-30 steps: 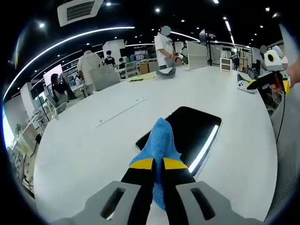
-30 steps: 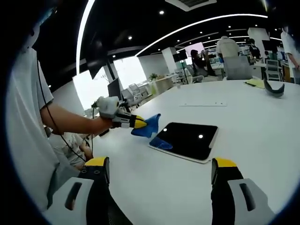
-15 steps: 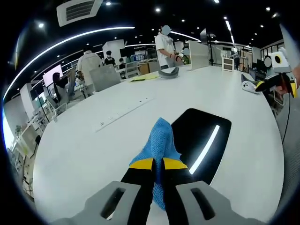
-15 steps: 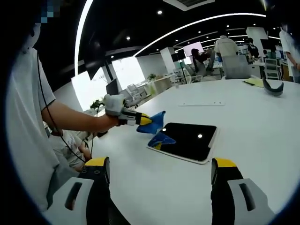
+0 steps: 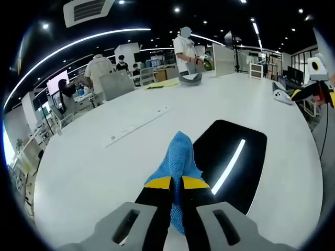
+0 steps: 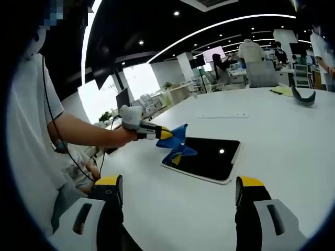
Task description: Wipe the mirror surface with the cleaning cloth until all visible marks leave the cleaned area.
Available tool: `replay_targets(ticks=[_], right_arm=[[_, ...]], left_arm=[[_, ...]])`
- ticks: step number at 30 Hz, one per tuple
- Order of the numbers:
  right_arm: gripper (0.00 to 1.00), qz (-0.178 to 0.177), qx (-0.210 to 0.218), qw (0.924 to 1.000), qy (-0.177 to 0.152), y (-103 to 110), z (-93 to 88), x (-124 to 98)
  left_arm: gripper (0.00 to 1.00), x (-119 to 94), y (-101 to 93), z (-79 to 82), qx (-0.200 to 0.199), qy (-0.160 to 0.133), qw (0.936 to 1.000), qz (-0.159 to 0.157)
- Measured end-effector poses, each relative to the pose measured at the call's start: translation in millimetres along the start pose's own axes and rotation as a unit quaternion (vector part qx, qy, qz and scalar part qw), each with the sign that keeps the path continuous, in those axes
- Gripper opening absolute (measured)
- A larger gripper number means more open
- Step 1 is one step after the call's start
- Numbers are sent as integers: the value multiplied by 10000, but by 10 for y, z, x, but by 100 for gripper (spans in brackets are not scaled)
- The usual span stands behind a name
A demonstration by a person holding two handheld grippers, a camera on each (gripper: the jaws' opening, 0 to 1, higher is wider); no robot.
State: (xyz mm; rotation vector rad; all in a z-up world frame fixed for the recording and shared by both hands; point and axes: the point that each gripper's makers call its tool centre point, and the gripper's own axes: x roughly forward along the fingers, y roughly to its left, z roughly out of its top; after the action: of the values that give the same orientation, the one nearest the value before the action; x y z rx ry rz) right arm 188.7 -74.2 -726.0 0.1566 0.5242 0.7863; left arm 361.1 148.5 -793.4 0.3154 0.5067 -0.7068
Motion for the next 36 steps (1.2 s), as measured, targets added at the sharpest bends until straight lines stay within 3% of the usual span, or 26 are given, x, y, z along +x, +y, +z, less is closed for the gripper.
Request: replay_targets(ticks=[28,36], right_arm=[[87,-119,127,9998,42,-90,-54,20],[87,-178,165,9997,54,-132,-62,11]], left_arm=[[3,428,174,-2,-3,107,9999,-98],[3,529,220,-85,-14,264,9996,-75]])
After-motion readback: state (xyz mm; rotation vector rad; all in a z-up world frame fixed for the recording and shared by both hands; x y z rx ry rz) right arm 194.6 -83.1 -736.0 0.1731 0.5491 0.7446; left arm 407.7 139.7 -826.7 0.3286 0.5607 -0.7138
